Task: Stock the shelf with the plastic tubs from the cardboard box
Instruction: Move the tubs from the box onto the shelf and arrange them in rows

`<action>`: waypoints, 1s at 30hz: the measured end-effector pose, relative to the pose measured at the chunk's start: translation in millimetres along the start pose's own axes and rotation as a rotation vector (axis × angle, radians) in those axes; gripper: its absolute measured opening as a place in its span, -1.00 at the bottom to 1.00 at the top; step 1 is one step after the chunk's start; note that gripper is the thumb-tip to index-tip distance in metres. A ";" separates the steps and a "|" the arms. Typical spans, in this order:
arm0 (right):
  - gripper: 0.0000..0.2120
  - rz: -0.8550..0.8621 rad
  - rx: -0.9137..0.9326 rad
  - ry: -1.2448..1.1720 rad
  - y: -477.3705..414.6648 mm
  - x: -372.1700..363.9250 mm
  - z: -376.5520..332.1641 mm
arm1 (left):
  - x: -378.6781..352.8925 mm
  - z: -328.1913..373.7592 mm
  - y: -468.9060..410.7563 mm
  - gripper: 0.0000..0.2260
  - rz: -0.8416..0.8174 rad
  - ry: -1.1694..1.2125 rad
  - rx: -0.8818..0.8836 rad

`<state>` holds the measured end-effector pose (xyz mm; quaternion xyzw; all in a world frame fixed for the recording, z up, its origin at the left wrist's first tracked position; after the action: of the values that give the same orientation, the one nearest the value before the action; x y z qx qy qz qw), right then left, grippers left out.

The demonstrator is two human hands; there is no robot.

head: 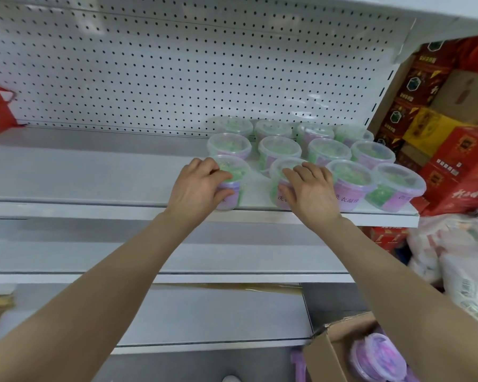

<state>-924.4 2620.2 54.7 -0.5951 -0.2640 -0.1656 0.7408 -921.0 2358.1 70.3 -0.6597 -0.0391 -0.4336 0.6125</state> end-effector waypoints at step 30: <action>-0.58 -0.192 0.028 0.192 157.4 170.4 92.5 | -12.2 183.0 40.8 -0.60 -0.119 0.125 -0.223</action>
<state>-717.0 2759.0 44.0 -0.5380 -0.2500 -0.2883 0.7516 -808.9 2508.0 54.3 -0.6918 0.0085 -0.5113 0.5098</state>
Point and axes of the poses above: each hand's wrist, its own y-axis away from the middle knuckle, its own x-axis out of the back of the hand, z = x × y, the point moved 1 cm from there along -y, towards the middle knuckle, and after that the axes turned 11 degrees about z, right-handed, at the moved point
